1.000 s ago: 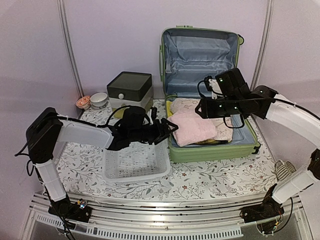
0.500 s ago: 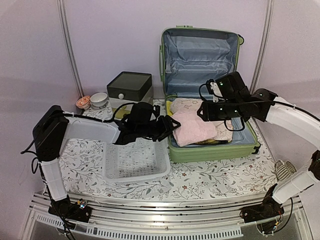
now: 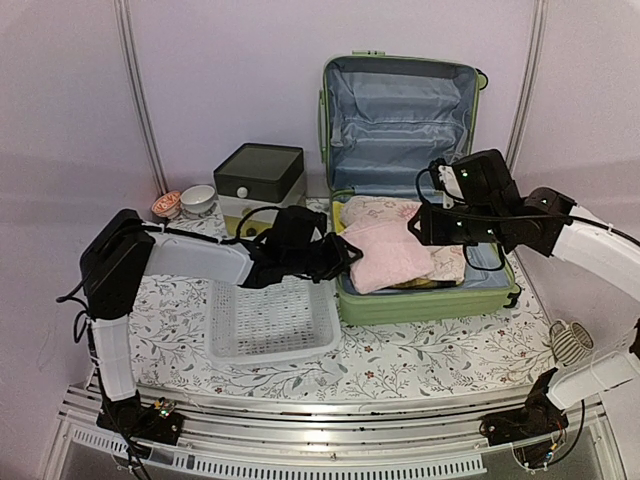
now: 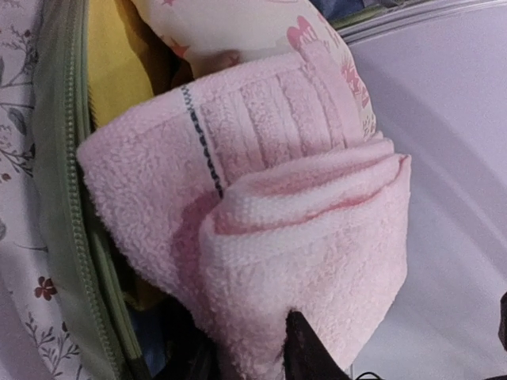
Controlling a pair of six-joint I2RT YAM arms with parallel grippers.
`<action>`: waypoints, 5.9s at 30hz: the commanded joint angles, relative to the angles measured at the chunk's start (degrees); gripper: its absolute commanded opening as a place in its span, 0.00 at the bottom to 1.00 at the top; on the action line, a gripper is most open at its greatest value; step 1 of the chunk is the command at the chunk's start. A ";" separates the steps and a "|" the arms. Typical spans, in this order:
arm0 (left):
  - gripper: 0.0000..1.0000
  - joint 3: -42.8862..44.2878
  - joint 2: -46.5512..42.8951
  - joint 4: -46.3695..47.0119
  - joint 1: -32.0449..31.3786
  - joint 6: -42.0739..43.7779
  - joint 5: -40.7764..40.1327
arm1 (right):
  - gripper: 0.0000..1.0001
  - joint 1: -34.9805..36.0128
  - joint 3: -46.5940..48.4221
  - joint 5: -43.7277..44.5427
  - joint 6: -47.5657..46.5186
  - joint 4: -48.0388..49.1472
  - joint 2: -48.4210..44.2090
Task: Open, take out, and arrange the luggage
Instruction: Pick up the clothes from the opened luggage, then place the clothes in the bin, then adjust the clothes in the bin.
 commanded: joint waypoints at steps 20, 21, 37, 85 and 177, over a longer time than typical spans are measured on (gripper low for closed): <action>0.00 3.84 -11.25 -14.31 -0.36 12.08 -3.25 | 0.43 -0.36 -3.16 0.82 0.82 2.53 -3.92; 0.00 3.55 -12.11 -15.33 0.08 12.28 -2.89 | 0.43 -0.41 -3.24 0.78 0.82 2.47 -3.86; 0.00 -13.80 -31.75 -32.69 14.72 25.22 6.30 | 0.43 -0.44 -3.54 -1.00 0.92 2.83 -2.84; 0.78 -0.98 -24.02 -59.25 12.25 30.26 -18.95 | 0.43 -0.40 -5.12 -2.00 0.74 2.65 -2.83; 0.00 16.51 7.52 -51.95 3.03 26.76 -29.57 | 0.43 -0.46 -9.29 1.28 0.05 3.88 -7.56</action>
